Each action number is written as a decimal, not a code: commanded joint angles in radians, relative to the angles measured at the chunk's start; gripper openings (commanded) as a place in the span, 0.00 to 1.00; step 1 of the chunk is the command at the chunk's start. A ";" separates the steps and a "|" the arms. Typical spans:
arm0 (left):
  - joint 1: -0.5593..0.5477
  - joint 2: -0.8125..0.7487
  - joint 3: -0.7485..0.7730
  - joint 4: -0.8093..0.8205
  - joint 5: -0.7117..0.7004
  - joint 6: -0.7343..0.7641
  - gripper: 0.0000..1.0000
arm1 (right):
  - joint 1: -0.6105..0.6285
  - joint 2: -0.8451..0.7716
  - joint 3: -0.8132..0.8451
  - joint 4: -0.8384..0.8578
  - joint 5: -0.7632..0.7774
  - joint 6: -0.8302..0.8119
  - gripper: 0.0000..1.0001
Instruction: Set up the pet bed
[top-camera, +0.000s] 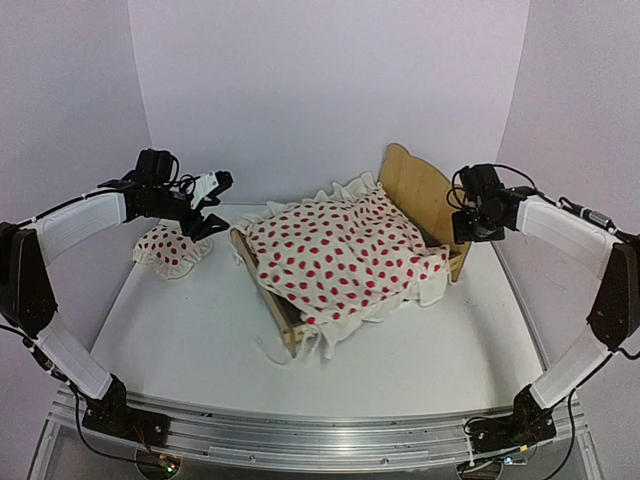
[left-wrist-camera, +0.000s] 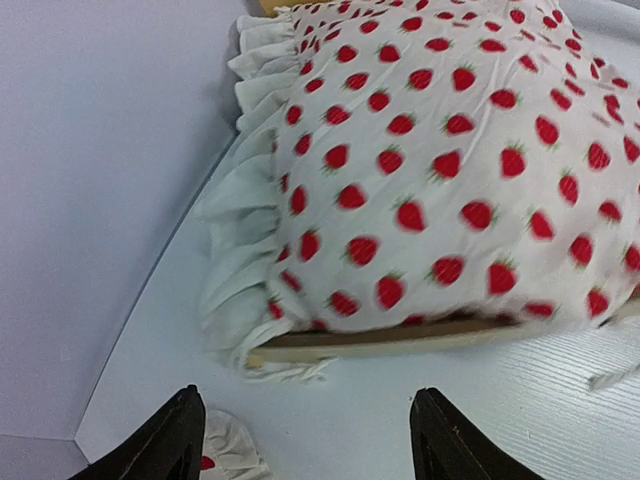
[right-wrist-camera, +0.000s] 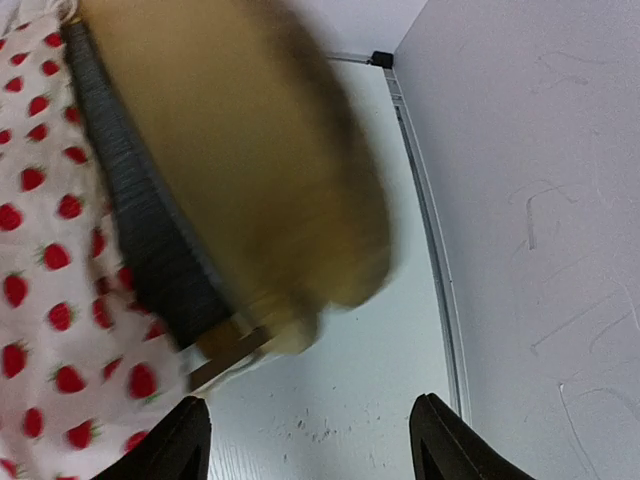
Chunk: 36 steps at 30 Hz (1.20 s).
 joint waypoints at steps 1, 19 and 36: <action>0.011 -0.038 -0.012 0.031 0.007 0.005 0.73 | 0.027 -0.095 0.014 -0.074 -0.252 -0.179 0.74; -0.175 0.222 0.071 -0.020 0.203 0.620 0.72 | 0.028 -0.210 -0.040 -0.143 -0.434 0.116 0.72; -0.225 0.389 0.073 -0.141 0.026 0.764 0.37 | 0.029 -0.075 -0.139 -0.147 -0.538 0.302 0.71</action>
